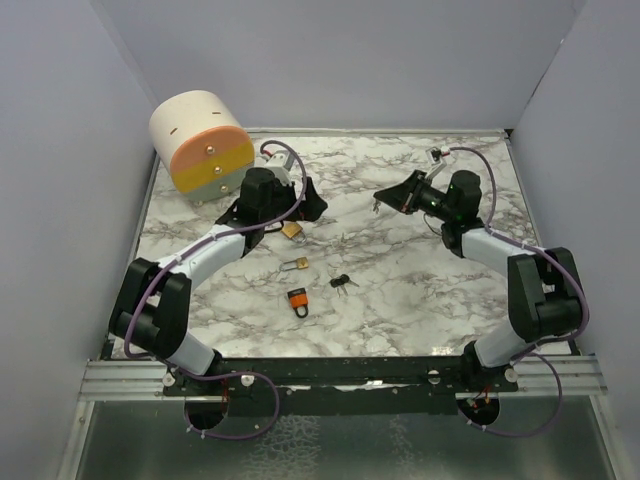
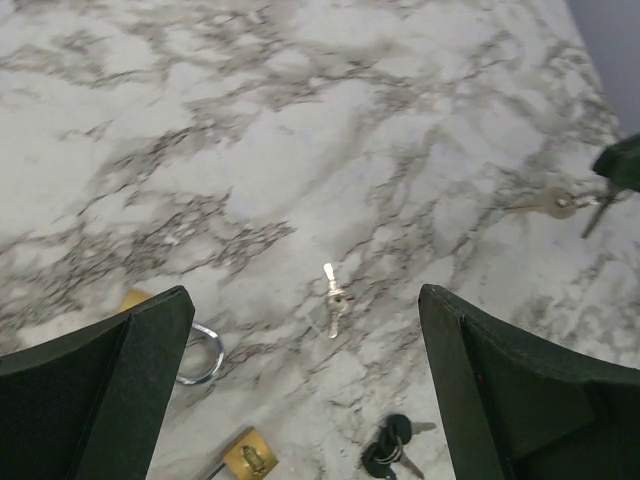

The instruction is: Unlock with the key

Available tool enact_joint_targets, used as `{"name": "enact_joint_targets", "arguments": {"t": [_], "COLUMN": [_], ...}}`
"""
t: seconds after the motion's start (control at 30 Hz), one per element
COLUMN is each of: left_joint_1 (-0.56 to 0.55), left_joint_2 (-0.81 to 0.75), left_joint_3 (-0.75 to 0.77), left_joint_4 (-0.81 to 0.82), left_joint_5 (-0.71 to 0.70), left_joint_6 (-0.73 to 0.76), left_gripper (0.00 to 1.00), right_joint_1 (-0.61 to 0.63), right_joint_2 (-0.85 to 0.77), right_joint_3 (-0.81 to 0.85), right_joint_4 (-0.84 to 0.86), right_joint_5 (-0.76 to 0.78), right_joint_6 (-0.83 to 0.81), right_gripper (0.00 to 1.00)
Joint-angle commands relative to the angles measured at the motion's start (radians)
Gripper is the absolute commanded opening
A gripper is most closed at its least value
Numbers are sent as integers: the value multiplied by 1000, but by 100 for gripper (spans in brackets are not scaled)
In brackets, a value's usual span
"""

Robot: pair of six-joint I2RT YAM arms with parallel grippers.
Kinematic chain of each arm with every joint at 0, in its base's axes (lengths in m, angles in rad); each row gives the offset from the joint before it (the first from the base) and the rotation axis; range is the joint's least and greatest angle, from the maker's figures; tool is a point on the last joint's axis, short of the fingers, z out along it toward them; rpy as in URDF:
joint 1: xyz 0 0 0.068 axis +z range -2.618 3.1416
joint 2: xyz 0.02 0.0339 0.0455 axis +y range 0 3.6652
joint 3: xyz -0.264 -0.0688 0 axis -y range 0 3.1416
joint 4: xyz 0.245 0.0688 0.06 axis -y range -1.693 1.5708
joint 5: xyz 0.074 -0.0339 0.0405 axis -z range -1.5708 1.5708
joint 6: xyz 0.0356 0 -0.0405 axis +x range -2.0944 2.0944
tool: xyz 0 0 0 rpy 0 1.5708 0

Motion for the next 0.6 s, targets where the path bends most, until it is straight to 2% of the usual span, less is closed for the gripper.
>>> {"name": "enact_joint_targets", "arguments": {"t": [0.0, 0.27, 0.4, 0.57], "left_joint_1": [1, 1, 1, 1], "left_joint_2": [-26, 7, 61, 102], "left_joint_3": [-29, -42, -29, -54], "left_joint_4": [-134, -256, -304, -267], "left_joint_5": [-272, -447, -409, -336], "left_joint_6": [39, -9, -44, -76], "left_gripper": [98, 85, 83, 87], "right_joint_1": [0, 0, -1, 0], "right_joint_2": [58, -25, -50, -61], "right_joint_3": [-40, -31, -33, -49], "right_joint_4": [136, -56, -87, -80], "right_joint_5": [-30, 104, 117, 117], "right_joint_6": [138, -13, -31, -26], "right_gripper": [1, 1, 1, 1]}}
